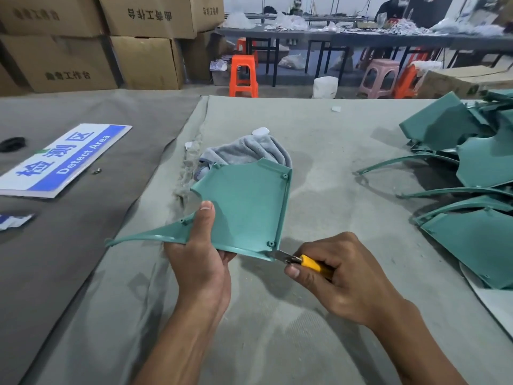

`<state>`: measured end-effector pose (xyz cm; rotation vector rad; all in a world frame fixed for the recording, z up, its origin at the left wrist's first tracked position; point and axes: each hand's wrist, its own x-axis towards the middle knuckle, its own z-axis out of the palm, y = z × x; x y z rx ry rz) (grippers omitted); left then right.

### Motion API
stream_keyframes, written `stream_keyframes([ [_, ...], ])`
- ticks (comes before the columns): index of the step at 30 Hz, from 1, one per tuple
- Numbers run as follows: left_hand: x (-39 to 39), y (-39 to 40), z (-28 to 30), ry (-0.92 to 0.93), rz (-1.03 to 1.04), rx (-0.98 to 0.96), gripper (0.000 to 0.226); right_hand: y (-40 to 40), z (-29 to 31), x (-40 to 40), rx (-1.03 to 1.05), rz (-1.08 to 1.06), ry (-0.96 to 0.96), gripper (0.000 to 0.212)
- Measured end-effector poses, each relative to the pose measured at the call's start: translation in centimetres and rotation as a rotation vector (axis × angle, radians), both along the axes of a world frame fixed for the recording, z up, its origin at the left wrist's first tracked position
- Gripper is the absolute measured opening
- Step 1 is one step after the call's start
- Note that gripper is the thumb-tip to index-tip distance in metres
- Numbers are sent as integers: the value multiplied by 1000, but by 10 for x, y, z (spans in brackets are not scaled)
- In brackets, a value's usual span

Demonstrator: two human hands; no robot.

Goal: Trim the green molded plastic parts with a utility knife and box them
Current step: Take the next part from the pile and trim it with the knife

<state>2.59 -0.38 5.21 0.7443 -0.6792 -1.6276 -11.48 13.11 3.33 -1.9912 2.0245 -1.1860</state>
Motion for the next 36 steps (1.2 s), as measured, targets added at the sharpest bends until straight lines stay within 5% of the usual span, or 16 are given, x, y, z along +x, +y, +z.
stream_keyframes([
  [9,1,2,-2,47,-81,-91,26,1,4,-14,-142,-274,35,41],
  [14,1,-1,-6,46,-130,-115,20,11,4,-23,-49,42,-154,39],
  [18,1,-3,-11,30,-148,-172,22,11,3,-23,112,22,-295,57],
  [24,1,0,-12,15,-128,-179,41,7,8,-28,-190,-457,-202,67],
  [30,2,-1,-12,51,-175,-140,35,18,7,-33,213,132,-515,60],
  [32,2,-2,-13,50,-184,-151,33,15,7,-32,188,5,-519,52],
  [36,-1,0,-16,18,-182,-119,29,9,0,-42,-60,-709,-202,59],
])
